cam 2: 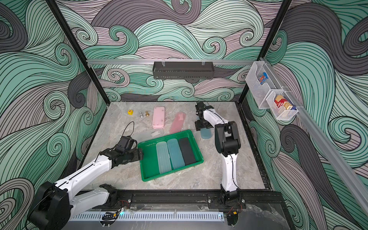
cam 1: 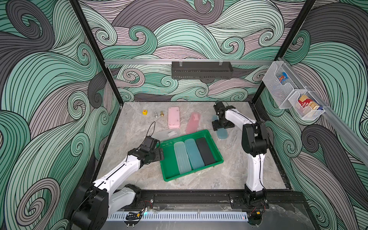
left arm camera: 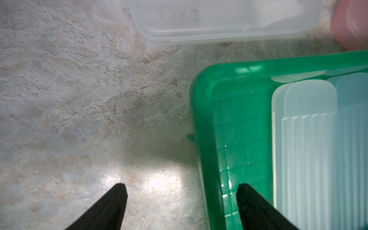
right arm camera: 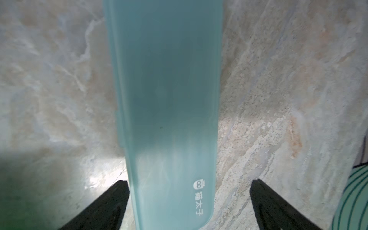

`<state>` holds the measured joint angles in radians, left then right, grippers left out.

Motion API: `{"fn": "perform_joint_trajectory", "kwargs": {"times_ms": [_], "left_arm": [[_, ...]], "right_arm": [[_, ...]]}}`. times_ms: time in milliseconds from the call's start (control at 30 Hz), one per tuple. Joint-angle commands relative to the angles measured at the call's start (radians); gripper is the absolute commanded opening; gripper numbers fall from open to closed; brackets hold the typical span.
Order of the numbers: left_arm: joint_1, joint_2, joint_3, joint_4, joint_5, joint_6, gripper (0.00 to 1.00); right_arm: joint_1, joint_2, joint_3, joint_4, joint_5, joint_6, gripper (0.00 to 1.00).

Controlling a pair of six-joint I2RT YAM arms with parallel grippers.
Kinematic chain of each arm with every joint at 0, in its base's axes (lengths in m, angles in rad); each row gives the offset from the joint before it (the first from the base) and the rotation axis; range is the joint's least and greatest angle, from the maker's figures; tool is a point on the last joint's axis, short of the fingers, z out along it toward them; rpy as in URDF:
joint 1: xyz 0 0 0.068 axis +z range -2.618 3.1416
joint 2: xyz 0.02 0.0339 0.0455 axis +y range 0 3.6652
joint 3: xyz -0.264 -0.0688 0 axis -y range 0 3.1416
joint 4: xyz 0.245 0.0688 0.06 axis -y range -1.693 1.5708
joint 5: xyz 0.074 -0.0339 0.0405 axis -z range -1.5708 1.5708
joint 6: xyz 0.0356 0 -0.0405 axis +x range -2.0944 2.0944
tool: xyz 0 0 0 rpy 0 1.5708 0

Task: Put the pencil case into the storage box
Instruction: Pick up the pencil case from the center of the board.

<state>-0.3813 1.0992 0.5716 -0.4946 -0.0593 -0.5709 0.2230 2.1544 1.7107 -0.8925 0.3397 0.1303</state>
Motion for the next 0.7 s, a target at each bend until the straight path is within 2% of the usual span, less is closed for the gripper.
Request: {"fn": "perform_joint_trajectory", "kwargs": {"times_ms": [0, 233, 667], "left_arm": [[0.007, -0.015, -0.006, -0.012, -0.011, 0.009, 0.90], [0.007, -0.010, -0.006, -0.010, -0.014, 0.009, 0.90], [0.007, 0.007, -0.001, -0.005, -0.017, 0.011, 0.90]], "right_arm": [[-0.015, -0.042, -0.020, 0.087, -0.174, -0.067, 0.99], [-0.059, 0.024, 0.020, 0.090, -0.258, -0.090, 0.99], [-0.091, 0.122, 0.073, 0.088, -0.278, -0.092, 0.99]]}}
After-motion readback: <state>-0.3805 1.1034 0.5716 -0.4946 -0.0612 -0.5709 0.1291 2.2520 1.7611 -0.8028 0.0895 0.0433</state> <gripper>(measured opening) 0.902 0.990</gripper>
